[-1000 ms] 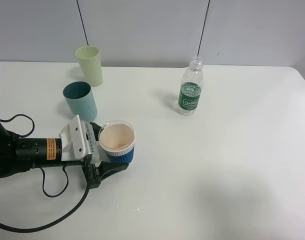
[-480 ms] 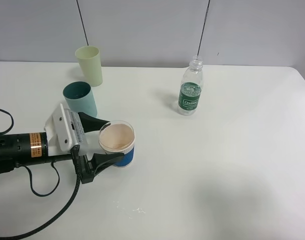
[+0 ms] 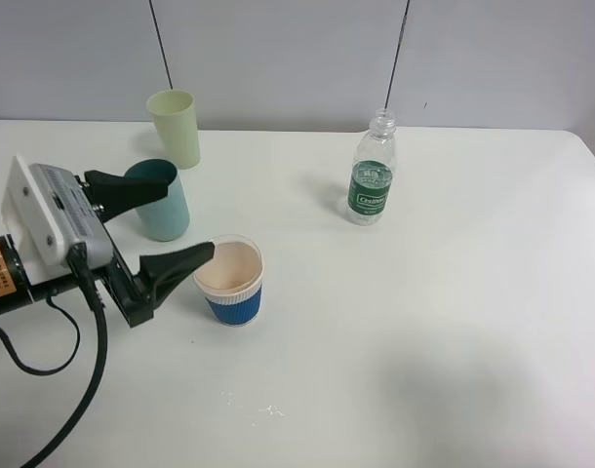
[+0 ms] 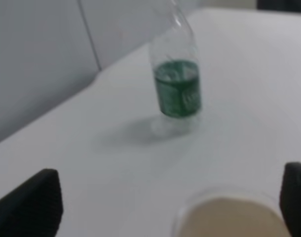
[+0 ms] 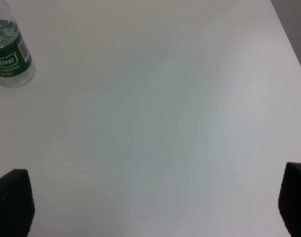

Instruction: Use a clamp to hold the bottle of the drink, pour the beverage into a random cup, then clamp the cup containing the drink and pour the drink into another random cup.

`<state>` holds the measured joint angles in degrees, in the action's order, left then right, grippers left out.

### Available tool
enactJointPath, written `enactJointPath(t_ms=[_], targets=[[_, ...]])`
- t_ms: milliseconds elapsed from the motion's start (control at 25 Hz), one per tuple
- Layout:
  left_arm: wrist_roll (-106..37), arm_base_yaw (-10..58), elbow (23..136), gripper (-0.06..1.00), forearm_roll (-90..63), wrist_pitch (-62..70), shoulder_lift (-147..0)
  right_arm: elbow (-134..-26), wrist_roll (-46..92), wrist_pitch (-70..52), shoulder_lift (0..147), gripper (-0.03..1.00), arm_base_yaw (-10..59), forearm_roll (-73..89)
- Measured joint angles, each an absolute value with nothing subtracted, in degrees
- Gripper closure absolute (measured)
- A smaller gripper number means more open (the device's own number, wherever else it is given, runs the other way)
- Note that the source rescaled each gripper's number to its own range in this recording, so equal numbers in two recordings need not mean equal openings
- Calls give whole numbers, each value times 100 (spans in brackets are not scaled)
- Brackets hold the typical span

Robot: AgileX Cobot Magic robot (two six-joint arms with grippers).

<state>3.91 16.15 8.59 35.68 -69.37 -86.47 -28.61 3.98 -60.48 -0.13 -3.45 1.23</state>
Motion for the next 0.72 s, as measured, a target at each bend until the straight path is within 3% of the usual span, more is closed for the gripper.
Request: enactJointPath(t_ms=[120, 240, 520, 720], targets=[[983, 1615, 852, 6, 2986, -6546, -8189, -2861, 398, -6048, -13, -3, -345, 123], [1250, 1615, 846, -2, 2340, -6142, -7745, -2861, 398, -6048, -13, -3, -345, 123], [1053, 1615, 967, -3, 1238, -5193, -6446, -2861, 398, -6048, -13, -3, -345, 123], [812, 1615, 1640, -3, 1078, -3010, -5369, -2861, 398, -6048, -13, -3, -345, 123]])
